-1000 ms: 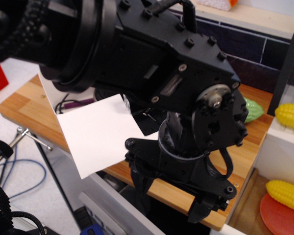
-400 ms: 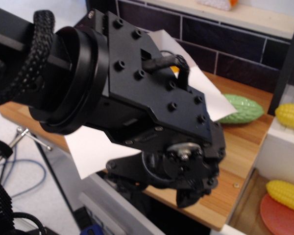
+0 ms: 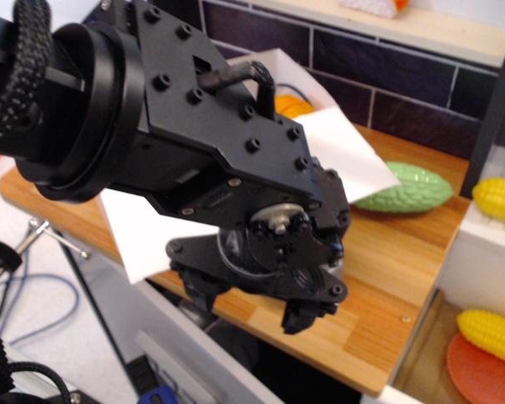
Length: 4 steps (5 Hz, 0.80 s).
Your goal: Close white1fbox flap
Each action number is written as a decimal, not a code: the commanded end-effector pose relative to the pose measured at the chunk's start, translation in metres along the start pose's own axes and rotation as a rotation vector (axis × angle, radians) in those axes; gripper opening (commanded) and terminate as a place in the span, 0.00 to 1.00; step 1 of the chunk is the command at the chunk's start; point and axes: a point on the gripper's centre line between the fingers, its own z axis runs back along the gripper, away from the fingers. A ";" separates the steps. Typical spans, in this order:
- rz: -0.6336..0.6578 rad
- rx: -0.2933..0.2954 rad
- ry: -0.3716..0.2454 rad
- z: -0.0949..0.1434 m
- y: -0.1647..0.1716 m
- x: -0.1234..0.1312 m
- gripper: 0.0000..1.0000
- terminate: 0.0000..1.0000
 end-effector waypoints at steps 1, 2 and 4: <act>-0.131 0.085 -0.032 0.034 -0.004 0.021 1.00 0.00; -0.205 0.181 -0.062 0.050 -0.002 0.025 1.00 0.00; -0.523 0.194 -0.054 0.056 0.049 0.056 1.00 0.00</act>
